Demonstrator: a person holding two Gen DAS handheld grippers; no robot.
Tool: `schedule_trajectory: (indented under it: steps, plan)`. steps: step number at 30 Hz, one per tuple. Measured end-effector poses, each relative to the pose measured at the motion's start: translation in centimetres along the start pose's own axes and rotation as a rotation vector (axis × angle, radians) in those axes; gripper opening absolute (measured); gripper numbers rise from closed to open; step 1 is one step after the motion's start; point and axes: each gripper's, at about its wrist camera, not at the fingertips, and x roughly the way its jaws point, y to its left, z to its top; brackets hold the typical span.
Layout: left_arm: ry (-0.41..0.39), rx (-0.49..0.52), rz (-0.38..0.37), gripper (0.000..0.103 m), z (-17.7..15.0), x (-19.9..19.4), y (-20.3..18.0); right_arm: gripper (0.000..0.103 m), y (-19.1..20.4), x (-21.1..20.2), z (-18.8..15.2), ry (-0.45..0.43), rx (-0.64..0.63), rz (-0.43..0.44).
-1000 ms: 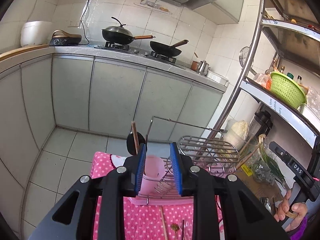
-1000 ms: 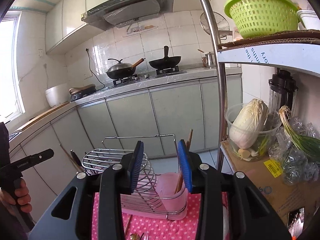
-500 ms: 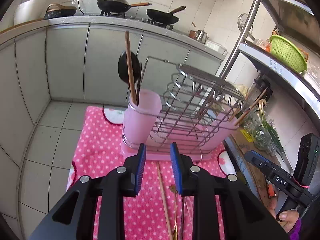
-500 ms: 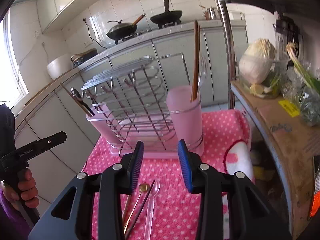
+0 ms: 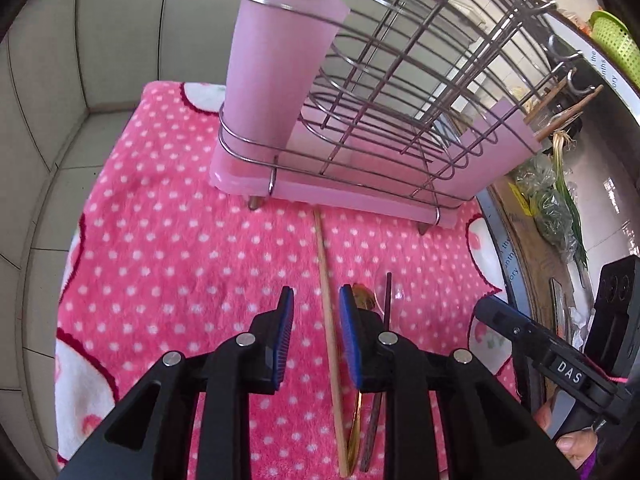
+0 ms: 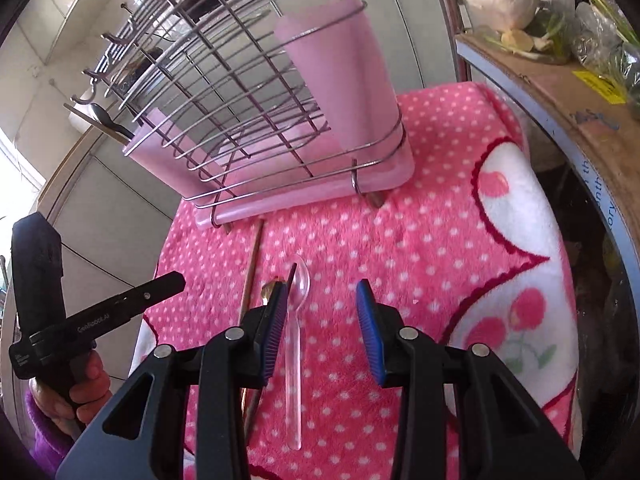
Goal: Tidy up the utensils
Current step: 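Move both tools back down to the utensils on the cloth, then grasp a wooden chopstick with the left tool while the right tool grasps the dark stick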
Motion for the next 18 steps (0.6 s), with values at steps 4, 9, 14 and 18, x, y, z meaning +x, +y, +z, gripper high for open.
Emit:
schedule_trajectory:
  steps: [4,9,14,18]
  plan:
    - [0.032,0.017,0.031,0.019,1.2,2.2,-1.0,0.037,-0.5,0.3,-0.2,0.027,0.022,0.023]
    - [0.07,0.041,0.094,0.015,2.5,5.2,-1.9,0.036,-1.2,0.9,-0.3,0.062,0.065,0.082]
    - [0.103,0.046,0.142,0.013,3.1,7.9,-2.5,0.036,-0.9,1.4,0.1,0.101,0.092,0.169]
    - [0.113,0.062,0.155,0.012,3.0,9.2,-3.0,0.035,0.0,2.5,0.2,0.154,0.114,0.236]
